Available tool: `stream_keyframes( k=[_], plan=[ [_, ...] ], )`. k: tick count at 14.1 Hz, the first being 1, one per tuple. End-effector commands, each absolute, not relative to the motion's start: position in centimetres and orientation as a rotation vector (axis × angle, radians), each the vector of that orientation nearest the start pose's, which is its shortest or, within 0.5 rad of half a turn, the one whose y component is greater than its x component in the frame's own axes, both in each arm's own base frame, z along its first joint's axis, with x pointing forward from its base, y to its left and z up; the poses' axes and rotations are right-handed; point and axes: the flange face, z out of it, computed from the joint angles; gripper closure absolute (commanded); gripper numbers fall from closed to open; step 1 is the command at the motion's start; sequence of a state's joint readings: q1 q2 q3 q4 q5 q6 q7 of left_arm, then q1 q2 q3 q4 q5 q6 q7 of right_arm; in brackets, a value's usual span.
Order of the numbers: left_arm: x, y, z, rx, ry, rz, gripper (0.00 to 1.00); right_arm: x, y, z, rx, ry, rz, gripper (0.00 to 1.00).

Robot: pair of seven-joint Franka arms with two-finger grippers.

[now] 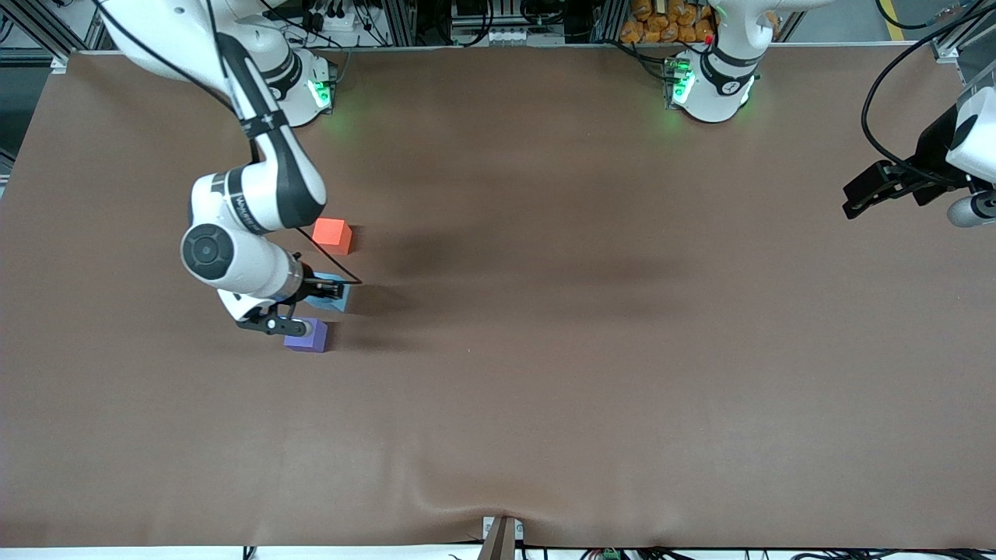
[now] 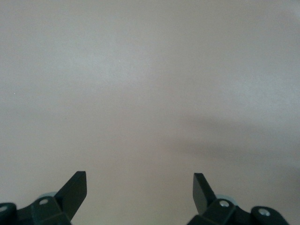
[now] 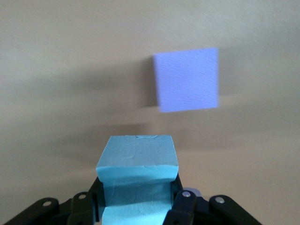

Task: Place blue block between orange and purple blocks
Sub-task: 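Lower the blue cube between the orange and purple cubes, open the right gripper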

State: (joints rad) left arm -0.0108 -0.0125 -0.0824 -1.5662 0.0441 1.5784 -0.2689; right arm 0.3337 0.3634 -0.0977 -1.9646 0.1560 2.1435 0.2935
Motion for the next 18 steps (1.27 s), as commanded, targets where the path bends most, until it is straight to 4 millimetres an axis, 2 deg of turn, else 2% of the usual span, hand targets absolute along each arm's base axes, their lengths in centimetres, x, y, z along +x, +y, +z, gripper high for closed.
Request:
stream_keyframes(
  k=[1, 2, 4, 9, 12, 16, 17, 18],
  plan=[
    [55.1, -4.7, 63.5, -3.109, -0.251, -0.064, 0.00, 56.2, 11.0, 26.6, -3.066, 0.166, 0.334, 0.73],
    [55.1, -4.7, 63.5, -3.108, -0.251, -0.062, 0.00, 56.1, 9.8, 26.2, -3.061, 0.145, 0.348, 0.73],
    [55.1, -4.8, 63.6, -3.110, -0.246, -0.069, 0.00, 56.0, 9.4, 25.0, -3.052, 0.144, 0.373, 0.73],
    [55.1, -4.8, 63.4, -3.109, -0.246, -0.064, 0.00, 55.6, 10.1, 23.3, -3.009, 0.200, 0.376, 0.73],
    [55.1, -4.6, 63.4, -3.110, -0.253, -0.064, 0.00, 54.8, 11.4, 21.7, -3.026, 0.181, 0.327, 0.73],
    [55.4, -4.3, 63.4, -3.111, -0.258, -0.070, 0.00, 54.4, 11.3, 20.6, -3.034, 0.186, 0.300, 0.72],
    [55.5, -4.3, 63.5, -3.113, -0.260, -0.082, 0.00, 54.3, 11.3, 20.6, -3.034, 0.186, 0.302, 0.70],
    [55.6, -4.3, 63.5, -3.119, -0.263, -0.085, 0.00, 54.4, 11.4, 20.6, -3.034, 0.183, 0.300, 0.60]
  ],
)
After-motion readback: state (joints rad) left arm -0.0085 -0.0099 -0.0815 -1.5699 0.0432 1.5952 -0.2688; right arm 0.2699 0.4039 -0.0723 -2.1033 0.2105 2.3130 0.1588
